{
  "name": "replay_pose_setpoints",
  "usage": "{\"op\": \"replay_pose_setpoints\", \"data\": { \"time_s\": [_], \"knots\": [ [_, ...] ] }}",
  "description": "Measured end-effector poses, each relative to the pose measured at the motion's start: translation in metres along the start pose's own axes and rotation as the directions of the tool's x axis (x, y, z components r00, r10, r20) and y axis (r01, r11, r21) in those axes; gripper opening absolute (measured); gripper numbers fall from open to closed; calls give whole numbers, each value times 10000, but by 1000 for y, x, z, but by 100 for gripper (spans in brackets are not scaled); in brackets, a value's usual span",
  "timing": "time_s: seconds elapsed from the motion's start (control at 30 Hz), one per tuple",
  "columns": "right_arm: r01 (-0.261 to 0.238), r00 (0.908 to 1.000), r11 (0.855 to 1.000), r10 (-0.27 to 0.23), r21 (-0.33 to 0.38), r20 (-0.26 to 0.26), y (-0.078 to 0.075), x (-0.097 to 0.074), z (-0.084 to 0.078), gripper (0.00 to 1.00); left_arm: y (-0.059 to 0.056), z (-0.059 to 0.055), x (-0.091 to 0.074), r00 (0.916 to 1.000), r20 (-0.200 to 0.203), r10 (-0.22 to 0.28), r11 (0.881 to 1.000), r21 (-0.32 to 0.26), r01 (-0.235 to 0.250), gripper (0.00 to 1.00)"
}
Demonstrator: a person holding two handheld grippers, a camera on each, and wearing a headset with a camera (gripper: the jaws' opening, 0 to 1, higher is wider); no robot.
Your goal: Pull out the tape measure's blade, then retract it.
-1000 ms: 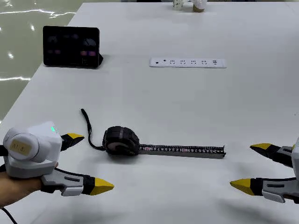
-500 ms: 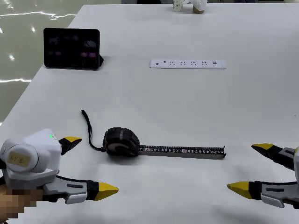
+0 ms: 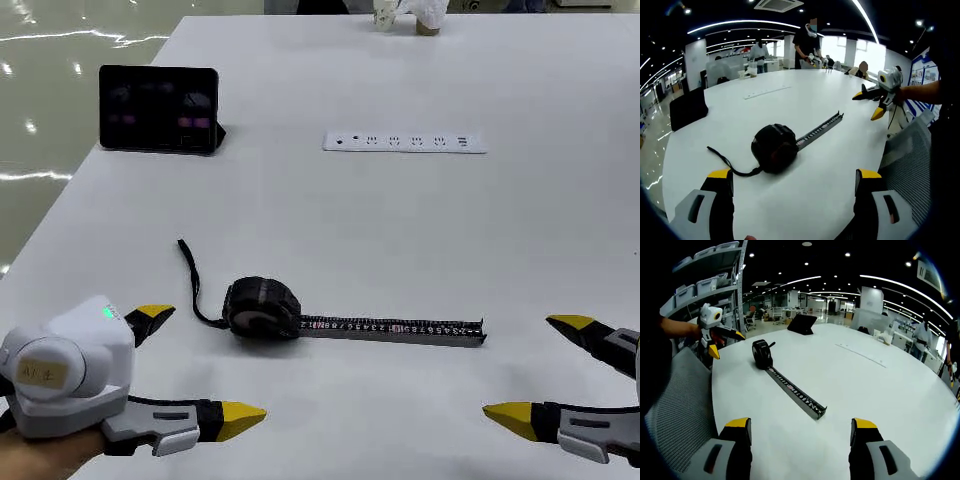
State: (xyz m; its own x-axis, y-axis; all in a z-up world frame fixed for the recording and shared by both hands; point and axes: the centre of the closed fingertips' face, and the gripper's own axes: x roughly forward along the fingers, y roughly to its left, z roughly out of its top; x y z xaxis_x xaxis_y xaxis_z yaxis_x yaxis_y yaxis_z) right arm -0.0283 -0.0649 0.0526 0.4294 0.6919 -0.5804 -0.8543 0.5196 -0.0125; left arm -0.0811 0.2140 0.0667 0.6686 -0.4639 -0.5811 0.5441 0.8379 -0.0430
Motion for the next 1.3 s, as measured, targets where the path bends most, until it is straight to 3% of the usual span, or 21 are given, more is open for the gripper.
{"op": "replay_pose_setpoints", "data": {
  "time_s": [0.47,1.03,1.3],
  "knots": [
    [310,9989,9979,-330,568,337,6,0,0,88,-7,-6,1,9997,144,208,9996,-211,-205,99],
    [739,9939,9911,-823,1107,731,15,-2,3,95,-9,-2,-2,9954,527,797,9965,-300,-782,99],
    [810,9918,9861,-942,1448,866,21,-2,6,98,-13,2,0,9945,676,805,9962,-375,-781,99]
  ]
}}
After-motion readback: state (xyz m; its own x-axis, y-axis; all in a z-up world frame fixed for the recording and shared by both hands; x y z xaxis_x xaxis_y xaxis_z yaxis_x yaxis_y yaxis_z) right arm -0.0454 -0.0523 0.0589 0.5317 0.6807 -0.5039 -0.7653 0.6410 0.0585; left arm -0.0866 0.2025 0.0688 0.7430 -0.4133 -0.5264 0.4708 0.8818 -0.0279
